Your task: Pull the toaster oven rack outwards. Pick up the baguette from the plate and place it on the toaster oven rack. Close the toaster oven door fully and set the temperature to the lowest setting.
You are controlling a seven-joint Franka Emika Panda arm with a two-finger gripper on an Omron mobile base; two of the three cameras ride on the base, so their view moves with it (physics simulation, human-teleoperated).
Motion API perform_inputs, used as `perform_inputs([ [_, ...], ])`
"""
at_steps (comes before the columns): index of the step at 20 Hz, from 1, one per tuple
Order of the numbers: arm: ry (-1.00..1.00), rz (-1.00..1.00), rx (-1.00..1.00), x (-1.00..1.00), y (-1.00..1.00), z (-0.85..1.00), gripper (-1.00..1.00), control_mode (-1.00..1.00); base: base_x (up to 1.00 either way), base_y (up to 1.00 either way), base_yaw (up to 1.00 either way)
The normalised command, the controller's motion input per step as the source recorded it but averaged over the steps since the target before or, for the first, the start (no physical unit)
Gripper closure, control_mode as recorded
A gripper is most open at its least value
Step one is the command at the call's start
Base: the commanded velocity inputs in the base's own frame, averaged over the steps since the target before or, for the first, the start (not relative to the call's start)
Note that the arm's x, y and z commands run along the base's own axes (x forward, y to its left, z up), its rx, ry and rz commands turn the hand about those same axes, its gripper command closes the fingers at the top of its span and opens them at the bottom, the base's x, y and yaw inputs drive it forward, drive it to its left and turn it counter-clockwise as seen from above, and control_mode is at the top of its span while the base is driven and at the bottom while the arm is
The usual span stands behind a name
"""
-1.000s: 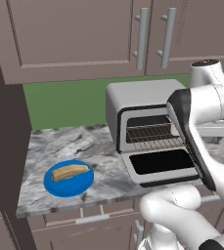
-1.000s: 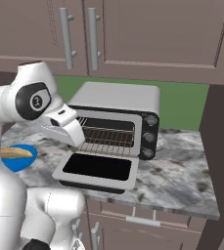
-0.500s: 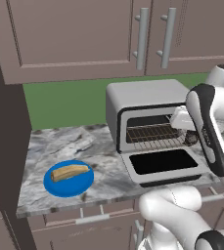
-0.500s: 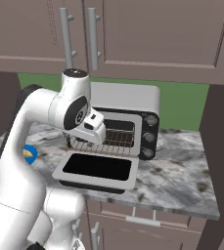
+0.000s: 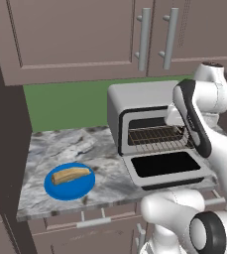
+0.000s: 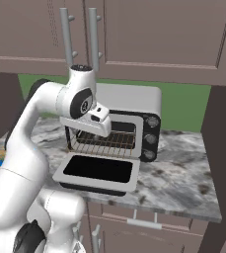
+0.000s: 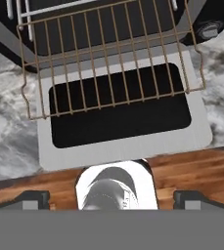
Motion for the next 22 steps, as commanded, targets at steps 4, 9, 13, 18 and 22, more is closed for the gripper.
perform_inputs([
  [4, -0.1, 0.01, 0.0, 0.28, 0.0, -0.49, -1.0, -1.0, 0.0, 0.0, 0.0],
  [9, -0.06, 0.06, -0.03, 0.5, 0.0, -0.36, -1.0, -1.0, 0.0, 0.0, 0.0],
  [13, -0.01, 0.14, -0.09, 0.6, 0.0, -0.33, -1.0, -1.0, 0.0, 0.0, 0.0],
  [18, 0.0, 0.13, -0.1, 0.57, 0.0, -0.34, -1.0, -1.0, 0.0, 0.0, 0.0],
  [22, 0.0, 0.1, -0.04, 0.58, 0.0, -0.37, -1.0, -1.0, 0.0, 0.0, 0.0],
])
